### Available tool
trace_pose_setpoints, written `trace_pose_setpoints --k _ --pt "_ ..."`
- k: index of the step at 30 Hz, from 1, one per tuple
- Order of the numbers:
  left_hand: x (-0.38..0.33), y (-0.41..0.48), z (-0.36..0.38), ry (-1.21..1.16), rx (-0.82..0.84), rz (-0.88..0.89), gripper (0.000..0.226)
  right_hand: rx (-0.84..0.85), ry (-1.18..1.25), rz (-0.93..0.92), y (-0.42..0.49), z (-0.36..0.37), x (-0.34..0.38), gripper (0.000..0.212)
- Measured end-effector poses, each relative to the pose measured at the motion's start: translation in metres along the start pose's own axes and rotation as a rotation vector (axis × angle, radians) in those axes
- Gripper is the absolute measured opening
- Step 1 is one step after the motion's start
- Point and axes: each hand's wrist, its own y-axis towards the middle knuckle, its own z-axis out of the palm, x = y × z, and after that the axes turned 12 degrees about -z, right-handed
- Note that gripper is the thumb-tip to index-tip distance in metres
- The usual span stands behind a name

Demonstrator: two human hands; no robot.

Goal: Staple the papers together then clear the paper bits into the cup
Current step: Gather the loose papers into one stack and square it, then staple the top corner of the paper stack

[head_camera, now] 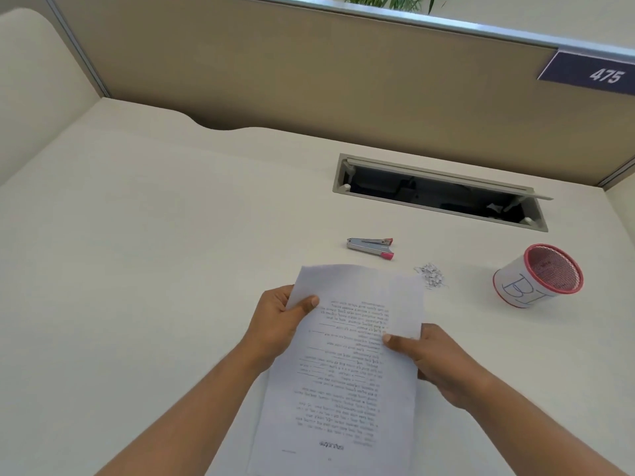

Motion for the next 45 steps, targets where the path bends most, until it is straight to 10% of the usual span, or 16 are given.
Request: trace_pose_setpoints --k 5,20,33,41,45 --pt "0.013 0.014 -0.007 0.016 -0.044 0.009 0.02 -0.352 -0.664 -0.167 0.029 -0.011 0.024 0.058" --pt "0.025 0.022 -0.007 -0.014 -0.014 0.055 0.023 -0.143 -1.421 -0.352 0.156 -0.025 0.068 0.032" --pt "0.021 0.025 -0.006 -0.084 -0.048 -0.02 0.021 -0.457 -0.339 -0.597 0.128 -0.026 0.077 0.042" --pt "0.021 0.024 -0.007 -0.109 -0.033 -0.038 0.012 -0.194 0.326 -0.546 0.092 -0.01 0.097 0.025" --pt "0.022 0.025 -0.007 -0.097 -0.033 -0.033 0.011 -0.07 0.15 -0.497 0.085 0.001 0.092 0.035"
